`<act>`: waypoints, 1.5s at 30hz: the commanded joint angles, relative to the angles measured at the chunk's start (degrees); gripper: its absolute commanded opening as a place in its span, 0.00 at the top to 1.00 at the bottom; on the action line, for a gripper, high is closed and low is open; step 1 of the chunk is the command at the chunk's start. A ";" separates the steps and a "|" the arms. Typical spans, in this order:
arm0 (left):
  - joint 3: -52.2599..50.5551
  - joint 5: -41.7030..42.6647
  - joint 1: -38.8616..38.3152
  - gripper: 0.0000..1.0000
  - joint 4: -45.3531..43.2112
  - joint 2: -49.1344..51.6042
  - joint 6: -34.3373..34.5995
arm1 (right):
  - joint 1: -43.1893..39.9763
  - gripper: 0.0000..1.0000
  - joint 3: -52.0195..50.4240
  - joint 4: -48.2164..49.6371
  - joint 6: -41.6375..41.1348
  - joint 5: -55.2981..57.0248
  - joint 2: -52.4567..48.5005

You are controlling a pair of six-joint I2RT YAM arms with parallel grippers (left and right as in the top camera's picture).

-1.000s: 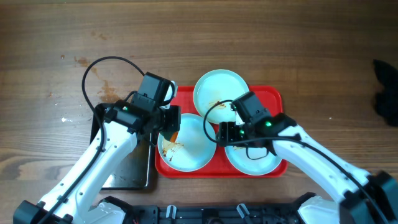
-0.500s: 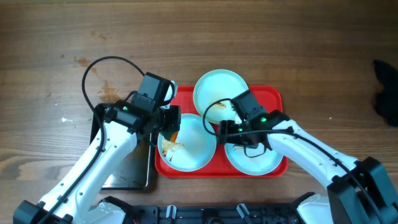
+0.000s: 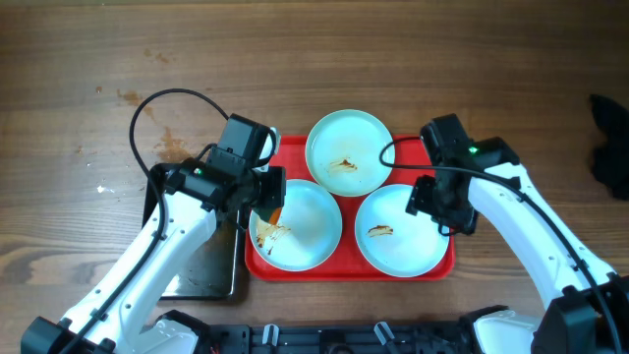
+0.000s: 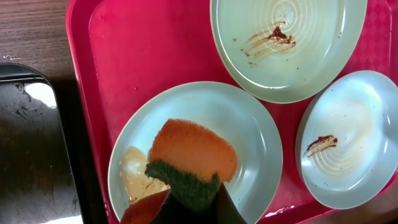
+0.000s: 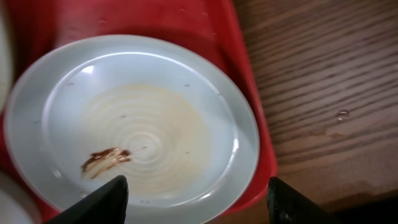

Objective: Clean dirty plates on tray and stack at the side
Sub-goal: 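Grasp the rim of the right plate with the right gripper, then hold the plate with the right gripper and scrub it with the sponge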

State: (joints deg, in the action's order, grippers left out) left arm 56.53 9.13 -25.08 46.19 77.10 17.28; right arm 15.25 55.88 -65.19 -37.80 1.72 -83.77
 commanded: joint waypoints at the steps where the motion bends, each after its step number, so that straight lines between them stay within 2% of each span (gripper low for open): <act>1: 1.01 0.90 -0.33 0.96 -0.44 0.17 -0.33 | -1.42 0.28 -4.81 0.31 -2.93 2.34 0.09; 12: 1.01 0.92 -0.33 0.96 -0.33 0.17 -0.52 | -1.44 0.28 -14.40 11.04 -2.91 -5.31 0.09; 17: 1.01 0.92 -0.33 0.96 0.31 0.17 -0.52 | -1.44 0.32 -17.38 14.38 -3.89 -7.23 0.09; 20: 1.01 0.92 -0.33 0.96 0.31 0.17 -0.52 | -1.44 0.48 -17.75 14.71 -6.86 -8.28 0.09; 25: 1.01 0.92 -0.33 0.96 0.28 0.17 -0.52 | -1.44 0.54 -17.75 16.02 -10.51 -7.87 0.09; 31: 1.01 0.96 -0.33 0.96 0.28 0.17 -0.50 | -1.44 0.81 -17.75 16.55 -13.49 -7.76 0.09; 35: 1.01 2.43 -0.37 0.96 -0.04 0.17 -0.50 | -1.44 0.94 -17.77 16.52 -14.29 -7.76 0.09; 41: 1.01 3.56 -4.13 0.96 -2.10 0.17 -0.26 | -1.44 0.96 -17.77 16.52 -14.97 -7.32 0.09; 45: 1.01 11.37 -9.33 0.96 -9.05 2.08 2.10 | -1.44 0.96 -17.77 16.52 -15.17 -6.47 0.09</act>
State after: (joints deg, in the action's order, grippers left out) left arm 56.53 12.75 -30.89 41.50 77.38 17.34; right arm 13.93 38.72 -48.77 -51.20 -7.07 -83.18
